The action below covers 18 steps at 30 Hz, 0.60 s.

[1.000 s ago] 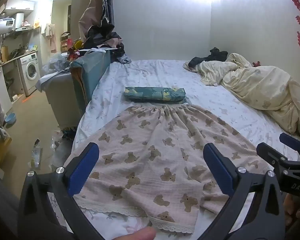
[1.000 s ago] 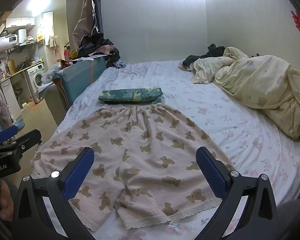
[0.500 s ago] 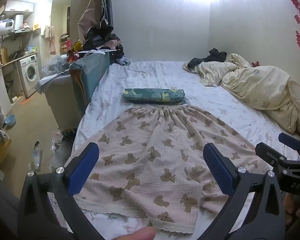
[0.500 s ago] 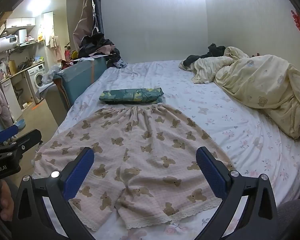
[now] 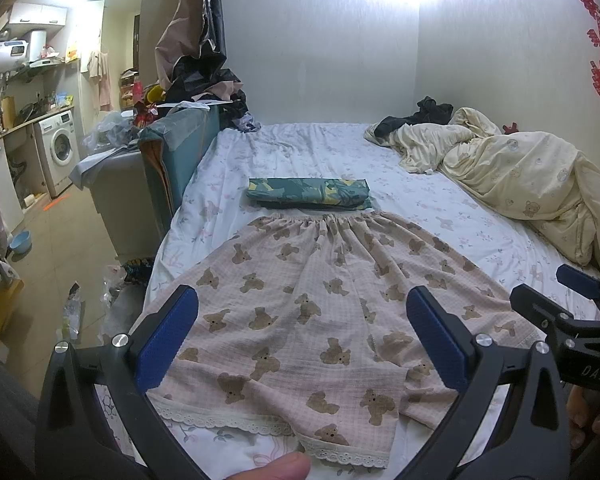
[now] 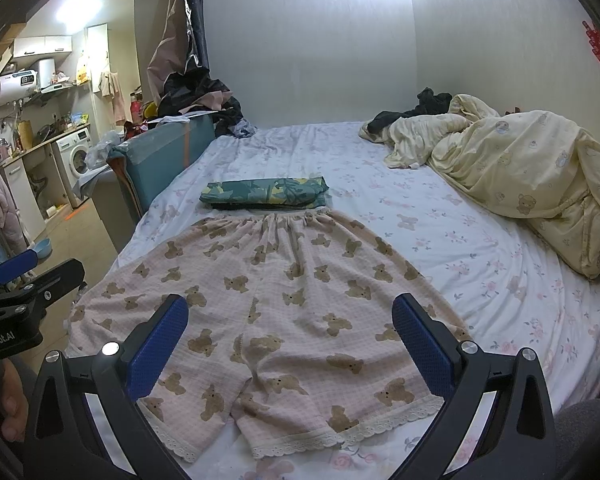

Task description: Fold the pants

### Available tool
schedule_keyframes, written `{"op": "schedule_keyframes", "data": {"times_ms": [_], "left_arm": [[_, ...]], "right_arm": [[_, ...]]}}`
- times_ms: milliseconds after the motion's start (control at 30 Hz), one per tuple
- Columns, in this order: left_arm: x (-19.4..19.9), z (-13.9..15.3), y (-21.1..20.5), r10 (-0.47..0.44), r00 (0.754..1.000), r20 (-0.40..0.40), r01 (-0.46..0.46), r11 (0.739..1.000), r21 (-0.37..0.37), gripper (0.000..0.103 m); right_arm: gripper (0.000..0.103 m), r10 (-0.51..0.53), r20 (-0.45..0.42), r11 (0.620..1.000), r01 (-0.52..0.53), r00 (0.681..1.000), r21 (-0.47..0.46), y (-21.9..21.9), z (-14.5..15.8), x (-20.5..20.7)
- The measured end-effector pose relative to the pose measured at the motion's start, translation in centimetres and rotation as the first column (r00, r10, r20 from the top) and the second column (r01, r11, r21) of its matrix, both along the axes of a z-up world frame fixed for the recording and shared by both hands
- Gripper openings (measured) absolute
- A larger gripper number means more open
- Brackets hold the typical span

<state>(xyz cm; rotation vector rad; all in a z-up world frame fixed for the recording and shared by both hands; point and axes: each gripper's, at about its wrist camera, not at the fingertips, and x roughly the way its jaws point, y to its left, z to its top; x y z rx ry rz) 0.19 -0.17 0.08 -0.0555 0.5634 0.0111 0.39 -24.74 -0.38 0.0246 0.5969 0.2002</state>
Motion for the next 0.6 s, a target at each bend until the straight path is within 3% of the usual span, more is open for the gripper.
{"op": "schedule_keyframes", "data": {"times_ms": [600], "left_arm": [[-0.04, 0.01, -0.05, 0.001, 1.0, 0.003, -0.001, 1.0, 0.004, 0.102]], "right_arm": [[0.103, 0.0, -0.001, 1.0, 0.0, 1.0, 0.0, 0.05, 0.01, 0.04]]}}
